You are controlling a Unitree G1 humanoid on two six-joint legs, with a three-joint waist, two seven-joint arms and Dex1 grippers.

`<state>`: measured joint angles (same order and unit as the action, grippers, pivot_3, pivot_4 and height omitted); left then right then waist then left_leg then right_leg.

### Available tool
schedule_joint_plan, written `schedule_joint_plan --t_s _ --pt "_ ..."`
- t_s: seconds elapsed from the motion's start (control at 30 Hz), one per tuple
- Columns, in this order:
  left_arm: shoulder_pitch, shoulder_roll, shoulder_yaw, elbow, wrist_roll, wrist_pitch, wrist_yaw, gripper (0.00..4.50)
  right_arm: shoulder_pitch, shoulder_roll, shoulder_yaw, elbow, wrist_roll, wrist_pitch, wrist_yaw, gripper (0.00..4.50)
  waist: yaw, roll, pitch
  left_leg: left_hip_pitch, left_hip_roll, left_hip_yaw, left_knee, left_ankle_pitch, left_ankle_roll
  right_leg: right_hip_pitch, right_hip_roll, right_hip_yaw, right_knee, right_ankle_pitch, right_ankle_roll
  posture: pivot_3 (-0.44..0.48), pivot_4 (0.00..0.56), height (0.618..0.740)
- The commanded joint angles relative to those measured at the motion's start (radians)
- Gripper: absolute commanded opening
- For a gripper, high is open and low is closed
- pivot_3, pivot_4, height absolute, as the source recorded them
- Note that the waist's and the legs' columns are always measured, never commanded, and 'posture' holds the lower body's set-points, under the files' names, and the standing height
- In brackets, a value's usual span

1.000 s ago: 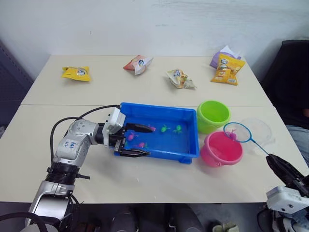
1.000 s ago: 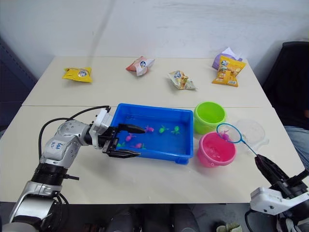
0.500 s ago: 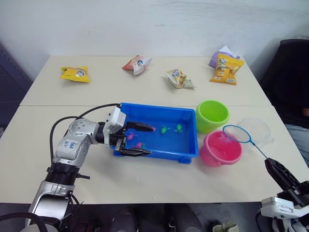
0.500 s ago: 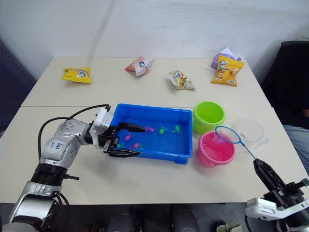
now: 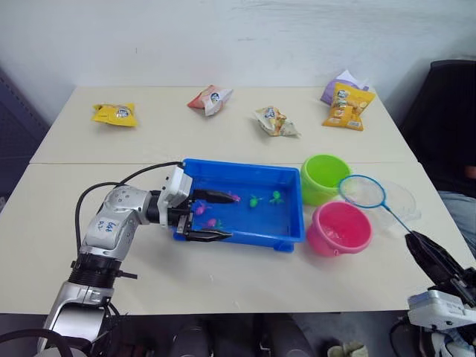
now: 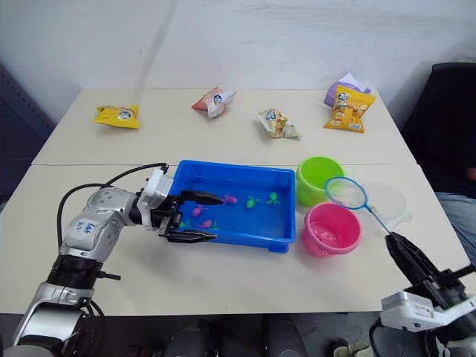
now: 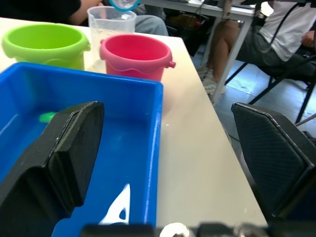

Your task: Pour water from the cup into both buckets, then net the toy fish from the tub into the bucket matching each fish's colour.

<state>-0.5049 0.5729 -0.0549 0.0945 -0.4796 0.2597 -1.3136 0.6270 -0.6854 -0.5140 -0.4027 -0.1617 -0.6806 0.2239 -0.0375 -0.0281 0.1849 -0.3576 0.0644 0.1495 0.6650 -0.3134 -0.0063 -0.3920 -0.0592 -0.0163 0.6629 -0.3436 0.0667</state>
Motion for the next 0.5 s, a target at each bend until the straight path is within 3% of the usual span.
schedule_joint_plan --t_s 0.03,0.17,0.37,0.5 --pt "0.022 0.033 0.079 0.002 -0.006 -0.028 0.033 4.43 -0.046 -0.075 0.084 -0.161 0.422 0.256 0.129 0.0 -0.001 0.0 0.0 0.0 0.0 0.0 0.0 0.0 0.0 0.0 0.0 0.0 0.0 0.0 0.0 0.0 0.15 0.739" --pt "0.076 0.082 0.159 0.034 0.021 -0.099 0.07 4.43 -0.156 -0.174 0.158 -0.257 0.75 0.574 0.212 0.0 0.002 0.0 0.0 0.001 0.001 -0.001 -0.001 0.0 0.0 0.001 -0.001 0.0 0.0 0.0 0.0 0.0 0.15 0.739" --pt "0.191 0.155 0.285 0.039 0.009 -0.158 0.104 4.43 -0.437 -0.27 0.27 -0.248 0.86 0.919 0.24 0.0 0.009 -0.001 0.0 -0.001 0.0 -0.002 -0.001 -0.001 0.002 -0.001 -0.002 -0.002 -0.001 0.0 -0.001 0.0 0.15 0.739" --pt "0.335 0.2 0.405 -0.002 -0.031 -0.136 0.116 4.43 -0.717 -0.346 0.402 -0.201 0.94 1.217 0.273 0.0 -0.002 -0.001 0.0 -0.002 0.0 -0.001 -0.001 -0.002 0.004 -0.001 -0.004 -0.002 -0.003 0.0 -0.001 0.0 0.15 0.739"
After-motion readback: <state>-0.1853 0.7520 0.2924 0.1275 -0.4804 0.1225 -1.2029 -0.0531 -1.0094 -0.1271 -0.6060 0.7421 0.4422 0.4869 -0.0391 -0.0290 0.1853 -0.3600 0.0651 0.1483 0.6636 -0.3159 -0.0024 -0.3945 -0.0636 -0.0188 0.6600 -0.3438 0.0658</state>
